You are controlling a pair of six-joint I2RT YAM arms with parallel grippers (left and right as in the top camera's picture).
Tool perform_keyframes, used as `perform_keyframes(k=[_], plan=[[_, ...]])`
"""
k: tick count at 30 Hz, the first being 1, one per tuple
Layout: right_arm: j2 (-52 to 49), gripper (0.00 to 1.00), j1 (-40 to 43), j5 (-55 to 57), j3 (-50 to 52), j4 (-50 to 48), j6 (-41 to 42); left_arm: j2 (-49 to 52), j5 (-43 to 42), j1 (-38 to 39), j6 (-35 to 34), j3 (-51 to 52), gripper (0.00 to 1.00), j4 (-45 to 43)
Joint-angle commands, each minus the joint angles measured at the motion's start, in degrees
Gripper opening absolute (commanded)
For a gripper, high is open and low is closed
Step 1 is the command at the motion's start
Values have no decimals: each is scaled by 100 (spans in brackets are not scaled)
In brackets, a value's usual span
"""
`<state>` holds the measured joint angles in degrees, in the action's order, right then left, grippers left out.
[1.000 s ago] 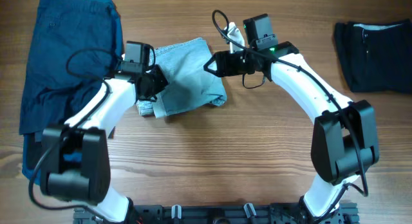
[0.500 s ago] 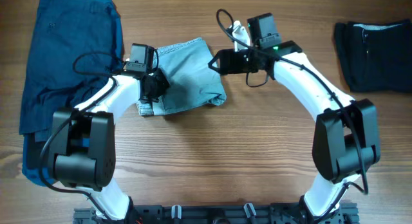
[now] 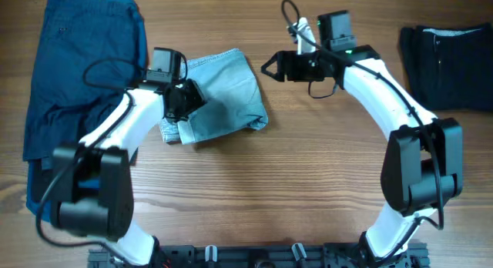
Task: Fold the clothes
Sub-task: 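Grasp the right side of the folded jeans with the right gripper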
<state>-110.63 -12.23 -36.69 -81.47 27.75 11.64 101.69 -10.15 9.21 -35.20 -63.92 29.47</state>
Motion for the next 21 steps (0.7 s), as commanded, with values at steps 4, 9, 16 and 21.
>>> perform_keyframes(k=[4,9,16,21], plan=[[-125,75,-39,-243,-17,59,-96,-1071,98,-243,44,-2,56,319],[-125,67,-673,-11,-17,105,308,-1888,94,-761,20,-2,57,337],[-223,4,-1569,1399,-15,420,901,-2590,94,-1613,20,-2,68,560],[-573,4,-1849,1421,107,610,953,-2579,105,-1727,26,0,67,809]])
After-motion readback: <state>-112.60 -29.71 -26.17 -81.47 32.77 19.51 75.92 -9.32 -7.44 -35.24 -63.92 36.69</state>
